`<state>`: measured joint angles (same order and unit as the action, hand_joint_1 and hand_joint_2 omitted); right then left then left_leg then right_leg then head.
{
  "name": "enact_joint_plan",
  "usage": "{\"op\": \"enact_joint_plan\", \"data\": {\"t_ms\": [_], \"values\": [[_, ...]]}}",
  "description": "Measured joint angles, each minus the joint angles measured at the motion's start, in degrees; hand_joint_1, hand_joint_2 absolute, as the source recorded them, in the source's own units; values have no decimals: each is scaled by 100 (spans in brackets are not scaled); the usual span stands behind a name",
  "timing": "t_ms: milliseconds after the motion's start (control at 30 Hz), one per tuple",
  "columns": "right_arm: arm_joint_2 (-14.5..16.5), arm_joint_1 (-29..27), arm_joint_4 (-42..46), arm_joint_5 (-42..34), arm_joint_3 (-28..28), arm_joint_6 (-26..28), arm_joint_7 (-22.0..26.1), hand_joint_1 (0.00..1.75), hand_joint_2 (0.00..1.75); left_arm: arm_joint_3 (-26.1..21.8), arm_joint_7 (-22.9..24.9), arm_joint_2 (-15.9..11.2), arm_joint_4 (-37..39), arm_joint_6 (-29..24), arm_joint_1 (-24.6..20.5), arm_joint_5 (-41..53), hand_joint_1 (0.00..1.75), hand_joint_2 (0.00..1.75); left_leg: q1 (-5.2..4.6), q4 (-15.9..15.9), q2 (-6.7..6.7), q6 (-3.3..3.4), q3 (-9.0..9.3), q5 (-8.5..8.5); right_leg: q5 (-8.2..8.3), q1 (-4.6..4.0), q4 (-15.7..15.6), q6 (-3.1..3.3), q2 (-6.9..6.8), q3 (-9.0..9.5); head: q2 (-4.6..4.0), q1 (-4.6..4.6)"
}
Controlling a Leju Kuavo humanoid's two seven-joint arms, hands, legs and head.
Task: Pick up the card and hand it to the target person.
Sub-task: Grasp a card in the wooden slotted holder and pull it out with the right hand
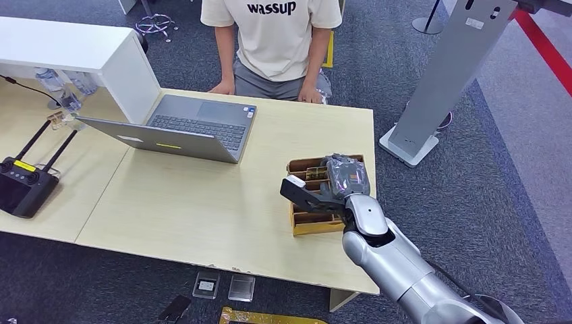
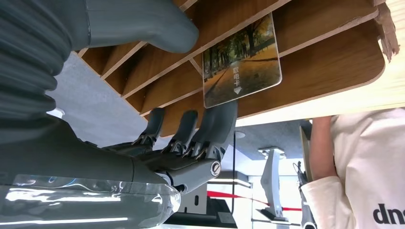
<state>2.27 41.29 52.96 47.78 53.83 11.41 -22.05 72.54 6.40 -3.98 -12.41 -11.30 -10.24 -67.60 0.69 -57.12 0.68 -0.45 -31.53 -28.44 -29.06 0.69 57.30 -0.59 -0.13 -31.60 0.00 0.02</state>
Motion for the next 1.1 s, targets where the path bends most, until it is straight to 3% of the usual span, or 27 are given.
{"op": "enact_joint_plan", "data": {"t_ms": [100,567,700,1100], "values": [[0,0,-1,-8,0,-2,2,143,175,0,0,0,1,0,0,-1,0,0,0,0,0,0,0,0,0,0,0,0,0,0,0,-1],[39,4,-26,-25,-2,-3,80,170,175,0,-32,0,0,-13,3,-11,0,0,0,0,0,0,0,0,0,0,0,0,0,0,0,1],[56,4,-34,-30,-2,-3,101,171,175,0,-71,0,1,31,4,-13,0,175,0,0,0,0,0,0,0,0,0,0,0,0,0,-1],[75,9,-57,-107,-35,31,66,171,175,11,-150,0,2,87,20,-45,0,175,0,0,0,0,0,0,0,0,0,0,0,0,0,0]]}}
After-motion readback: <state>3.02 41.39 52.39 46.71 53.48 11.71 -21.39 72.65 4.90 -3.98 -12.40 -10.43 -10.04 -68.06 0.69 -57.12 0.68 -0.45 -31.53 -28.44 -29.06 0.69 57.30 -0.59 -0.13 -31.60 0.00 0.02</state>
